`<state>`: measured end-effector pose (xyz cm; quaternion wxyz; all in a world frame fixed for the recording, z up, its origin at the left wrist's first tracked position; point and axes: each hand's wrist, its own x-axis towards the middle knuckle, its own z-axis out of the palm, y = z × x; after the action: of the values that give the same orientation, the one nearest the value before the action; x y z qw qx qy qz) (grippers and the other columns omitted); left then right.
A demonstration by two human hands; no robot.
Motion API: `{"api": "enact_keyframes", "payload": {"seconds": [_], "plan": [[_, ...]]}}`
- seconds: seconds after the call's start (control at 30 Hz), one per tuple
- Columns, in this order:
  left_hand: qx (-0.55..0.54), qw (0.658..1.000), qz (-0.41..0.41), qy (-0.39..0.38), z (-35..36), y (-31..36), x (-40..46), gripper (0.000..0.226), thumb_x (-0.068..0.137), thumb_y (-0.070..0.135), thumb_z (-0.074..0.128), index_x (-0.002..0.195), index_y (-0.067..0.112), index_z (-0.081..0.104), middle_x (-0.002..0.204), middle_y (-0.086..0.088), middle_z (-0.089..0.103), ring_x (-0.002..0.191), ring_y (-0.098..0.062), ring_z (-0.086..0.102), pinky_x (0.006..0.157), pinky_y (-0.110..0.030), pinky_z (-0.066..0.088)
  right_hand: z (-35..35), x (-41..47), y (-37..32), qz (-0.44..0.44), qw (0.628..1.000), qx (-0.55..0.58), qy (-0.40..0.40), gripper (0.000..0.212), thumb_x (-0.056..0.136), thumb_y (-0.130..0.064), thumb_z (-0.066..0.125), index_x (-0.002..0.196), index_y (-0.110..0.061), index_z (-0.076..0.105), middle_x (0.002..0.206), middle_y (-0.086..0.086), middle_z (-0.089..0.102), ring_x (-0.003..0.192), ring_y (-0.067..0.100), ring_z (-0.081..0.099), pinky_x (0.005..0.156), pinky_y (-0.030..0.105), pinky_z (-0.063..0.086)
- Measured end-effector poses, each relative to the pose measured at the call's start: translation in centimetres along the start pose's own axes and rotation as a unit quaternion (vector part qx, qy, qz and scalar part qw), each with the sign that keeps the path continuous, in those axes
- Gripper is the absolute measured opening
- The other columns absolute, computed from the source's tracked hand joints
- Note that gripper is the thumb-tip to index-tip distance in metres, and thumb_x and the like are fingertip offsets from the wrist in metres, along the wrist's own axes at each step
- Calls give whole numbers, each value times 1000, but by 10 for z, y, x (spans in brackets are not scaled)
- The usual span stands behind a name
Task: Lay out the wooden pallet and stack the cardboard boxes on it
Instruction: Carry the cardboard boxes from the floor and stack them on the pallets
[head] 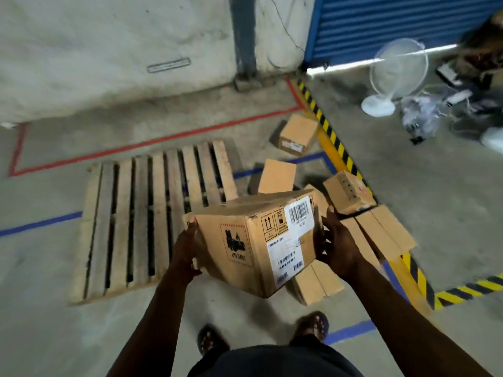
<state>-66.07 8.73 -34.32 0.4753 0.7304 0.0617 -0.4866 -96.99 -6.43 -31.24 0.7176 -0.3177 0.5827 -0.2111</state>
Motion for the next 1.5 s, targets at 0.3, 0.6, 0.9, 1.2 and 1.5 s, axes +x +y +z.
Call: {"api": "enact_keyframes", "payload": {"seconds": [0.3, 0.6, 0.9, 1.2, 1.5], "plan": [[-62, 998, 29, -8, -193, 21, 23, 67, 91, 79, 53, 133, 28, 59, 129, -6, 58, 116, -30, 55, 99, -52, 48, 190, -21, 49, -13, 997, -33, -74, 51, 95, -62, 60, 130, -26, 71, 126, 14, 73, 105, 32, 69, 75, 43, 62], [-53, 998, -17, 15, -223, 77, 98, 81, 100, 72, 40, 160, 18, 36, 153, -20, 44, 149, -44, 33, 120, -62, 24, 268, 46, 36, 21, 993, -74, -92, 63, 88, -77, 58, 130, -32, 70, 132, 8, 71, 125, 38, 62, 113, 62, 44], [-15, 997, 15, 79, -222, 149, 200, 57, 97, 63, 57, 147, 38, 48, 155, -13, 42, 150, -44, 32, 110, -59, 36, 335, 163, 6, 86, 984, -100, -119, 95, 71, -93, 58, 140, -27, 59, 138, 7, 65, 125, 31, 60, 100, 50, 51], [-111, 992, -60, 9, -205, 139, 428, 94, 57, 67, 87, 137, 26, 59, 142, -19, 59, 125, -42, 59, 103, -61, 52, 393, 347, 26, 216, 935, -224, -171, 64, 85, -81, 53, 121, -30, 67, 111, 2, 79, 112, 30, 68, 88, 49, 51], [31, 996, -37, -77, -195, 18, 684, 59, 85, 18, 80, 142, 13, 63, 124, -6, 72, 106, -21, 70, 75, -33, 60, 404, 563, 259, 96, 892, -385, -216, 86, 87, -20, 84, 160, -27, 39, 151, -4, 57, 139, 20, 54, 118, 44, 44]]}}
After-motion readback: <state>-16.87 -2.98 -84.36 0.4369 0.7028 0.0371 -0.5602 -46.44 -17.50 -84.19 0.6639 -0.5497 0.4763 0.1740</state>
